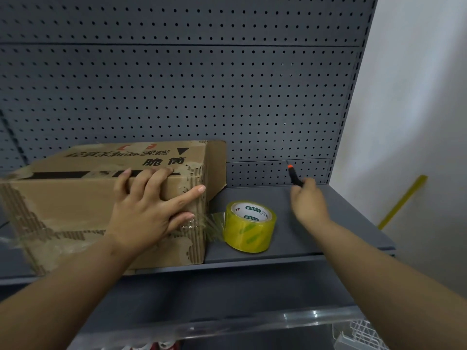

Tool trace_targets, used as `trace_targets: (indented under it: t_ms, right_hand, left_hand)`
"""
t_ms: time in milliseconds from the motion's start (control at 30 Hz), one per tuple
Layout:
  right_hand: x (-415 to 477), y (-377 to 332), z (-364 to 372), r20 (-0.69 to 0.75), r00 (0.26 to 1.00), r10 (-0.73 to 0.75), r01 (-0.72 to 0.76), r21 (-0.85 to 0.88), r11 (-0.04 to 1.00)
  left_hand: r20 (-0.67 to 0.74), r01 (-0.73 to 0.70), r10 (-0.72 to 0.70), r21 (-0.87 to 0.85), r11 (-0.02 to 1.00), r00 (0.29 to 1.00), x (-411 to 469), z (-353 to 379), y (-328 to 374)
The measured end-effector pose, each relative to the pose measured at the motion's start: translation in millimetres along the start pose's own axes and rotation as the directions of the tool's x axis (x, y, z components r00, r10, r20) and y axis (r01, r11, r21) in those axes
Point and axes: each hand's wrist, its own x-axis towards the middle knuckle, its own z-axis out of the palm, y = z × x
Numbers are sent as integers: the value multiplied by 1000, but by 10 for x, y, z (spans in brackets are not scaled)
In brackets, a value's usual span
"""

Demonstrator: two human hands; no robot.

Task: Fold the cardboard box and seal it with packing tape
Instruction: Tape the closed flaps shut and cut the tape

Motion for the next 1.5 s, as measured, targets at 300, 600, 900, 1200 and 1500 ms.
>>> trace_targets:
  t_ms: [300, 600, 900, 1200, 1500]
  right_hand:
    - [-1363, -537, 117, 161, 987, -27, -75, 593, 802]
    - [-2023, -264, 348, 138, 988, -63, -1, 423, 906]
    - [-2167, -309, 468, 142, 989, -51, -2, 352, 936]
    - [-2214, -336, 611, 158, 985, -67, 29, 232, 972]
    - [-2250, -197, 735, 198, 979, -42, 25, 89, 996]
  left_hand:
    - [123, 58, -48, -80, 995, 991, 24, -144, 45]
    - [374, 254, -177, -165, 953, 910, 139, -375, 255]
    - [437, 344, -232, -198, 918, 869, 195, -415, 334]
    - [395, 341, -225, -251, 906, 891, 190, -371, 350]
    - [392, 341, -225, -257, 904, 892, 209, -371, 351]
